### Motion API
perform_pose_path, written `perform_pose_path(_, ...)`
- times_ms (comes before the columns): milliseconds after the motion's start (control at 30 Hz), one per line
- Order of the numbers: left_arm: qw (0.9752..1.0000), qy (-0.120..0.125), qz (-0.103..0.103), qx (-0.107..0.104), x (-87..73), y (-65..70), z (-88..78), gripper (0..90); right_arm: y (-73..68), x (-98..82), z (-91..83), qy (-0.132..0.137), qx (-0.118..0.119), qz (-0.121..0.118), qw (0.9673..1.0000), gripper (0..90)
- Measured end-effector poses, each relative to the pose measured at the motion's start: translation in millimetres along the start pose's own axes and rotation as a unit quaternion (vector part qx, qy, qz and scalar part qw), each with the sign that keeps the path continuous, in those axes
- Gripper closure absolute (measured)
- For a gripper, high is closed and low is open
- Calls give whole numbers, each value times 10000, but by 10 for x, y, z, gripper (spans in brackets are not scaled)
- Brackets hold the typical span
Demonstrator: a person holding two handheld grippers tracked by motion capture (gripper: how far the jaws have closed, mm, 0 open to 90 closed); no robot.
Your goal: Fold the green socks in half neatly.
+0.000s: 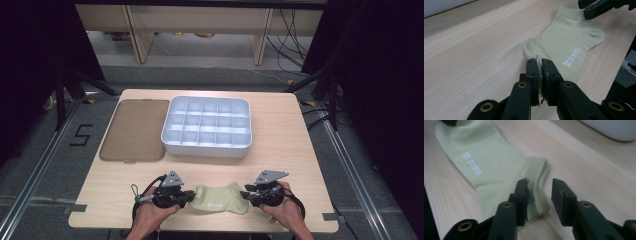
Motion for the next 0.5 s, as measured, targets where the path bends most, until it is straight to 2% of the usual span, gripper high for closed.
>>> perform_pose_path(33, 10000, 10, 0, -5, 3, 10, -15, 840, -11, 19, -15, -13, -67, -9, 10000, 650)
perform_pose_path(67, 10000, -20, 71, 9, 9, 7, -28, 840, -22, 58, -40, 69, -201, -174, 9996, 660)
perform_pose_path(100, 10000, 17, 43, 14, 19, 22, -45, 841, -43, 90, -73, 91, -228, -219, 9995, 669)
perform_pose_path(133, 10000, 14, 9, 6, 24, 31, -57, 840, -74, 143, -97, 237, -210, -329, 9990, 698)
perform_pose_path(167, 10000, 11, 41, -1, 35, 34, -68, 840, -144, 222, -110, 482, -145, -323, 9982, 756)
perform_pose_path(200, 10000, 31, 18, -21, 45, 48, -71, 840, -144, 222, -110, 482, -145, -323, 9982, 756)
perform_pose_path(233, 10000, 24, 35, -19, 53, 56, -73, 840, -192, 265, -102, 584, -8, -383, 9976, 782)
perform_pose_path(267, 9999, 11, 129, 23, 62, 60, -80, 840, -309, 340, -43, 678, 269, -531, 9959, 832)
perform_pose_path(333, 9999, -3, 139, 19, 62, 57, -78, 840, -359, 363, -7, 617, 355, -597, 9957, 849)
perform_pose_path(433, 9999, -7, 116, 18, 61, 40, -82, 840, -534, 394, 220, 343, 639, -856, 9937, 890)
perform_pose_path(500, 9999, 8, 110, 10, 67, 15, -102, 840, -601, 399, 334, 217, 752, -995, 9920, 899)
Point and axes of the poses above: each handheld gripper's, and its own axes: z roughly forward along the jaws, x roughly out of its top, y roughly to its right, the point moved 4 cm from there along z, roughly forward along the jaws, and after that the axes turned 15 degrees about -z, right-handed, at the moved point
